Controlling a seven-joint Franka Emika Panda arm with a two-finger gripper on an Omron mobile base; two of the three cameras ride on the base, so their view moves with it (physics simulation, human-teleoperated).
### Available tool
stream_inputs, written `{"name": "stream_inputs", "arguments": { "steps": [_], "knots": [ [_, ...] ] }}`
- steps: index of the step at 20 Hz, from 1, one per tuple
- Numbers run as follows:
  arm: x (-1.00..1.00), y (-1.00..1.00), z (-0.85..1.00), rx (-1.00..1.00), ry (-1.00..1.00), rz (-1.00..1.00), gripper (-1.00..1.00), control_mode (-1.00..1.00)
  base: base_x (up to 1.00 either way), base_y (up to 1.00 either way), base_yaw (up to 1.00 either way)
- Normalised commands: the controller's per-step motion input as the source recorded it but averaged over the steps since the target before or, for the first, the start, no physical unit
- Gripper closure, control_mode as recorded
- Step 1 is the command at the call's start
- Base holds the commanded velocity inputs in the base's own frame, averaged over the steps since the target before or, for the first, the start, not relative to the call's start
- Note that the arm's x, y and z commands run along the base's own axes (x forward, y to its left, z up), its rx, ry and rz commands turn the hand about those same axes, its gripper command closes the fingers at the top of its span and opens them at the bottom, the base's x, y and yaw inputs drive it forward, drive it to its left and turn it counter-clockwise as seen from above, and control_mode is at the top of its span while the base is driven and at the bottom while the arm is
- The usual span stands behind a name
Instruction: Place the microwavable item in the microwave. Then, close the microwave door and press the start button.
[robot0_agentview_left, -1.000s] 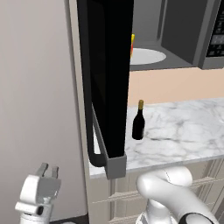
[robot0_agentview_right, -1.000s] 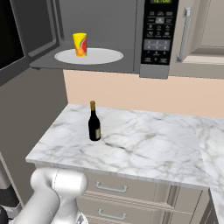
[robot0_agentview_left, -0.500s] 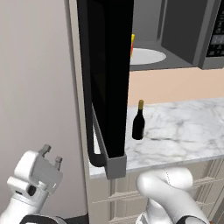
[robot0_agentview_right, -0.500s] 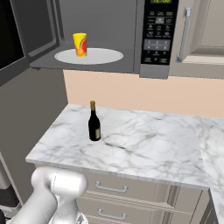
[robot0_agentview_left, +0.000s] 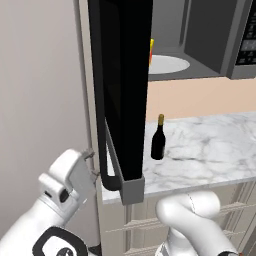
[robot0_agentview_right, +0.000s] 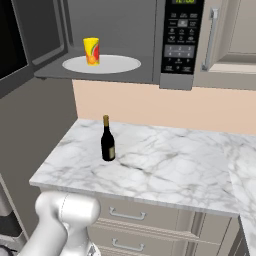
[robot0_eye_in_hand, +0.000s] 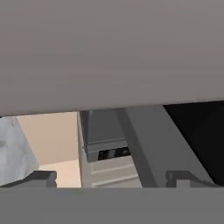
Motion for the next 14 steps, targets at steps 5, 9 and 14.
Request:
{"name": "stream_inputs", "arguments": {
  "steps": [5,9,14],
  "knots": [
    [-0.18,-1.0,0.42,0.16,-0.06,0.0,-1.0,-1.0,0.0,0.0,0.0],
    [-0.21,-1.0,0.38,0.2,-0.05,0.0,-1.0,-1.0,0.0,0.0,0.0],
    [-0.29,-1.0,0.35,0.22,-0.1,0.0,-1.0,-1.0,0.0,0.0,0.0]
  ]
}}
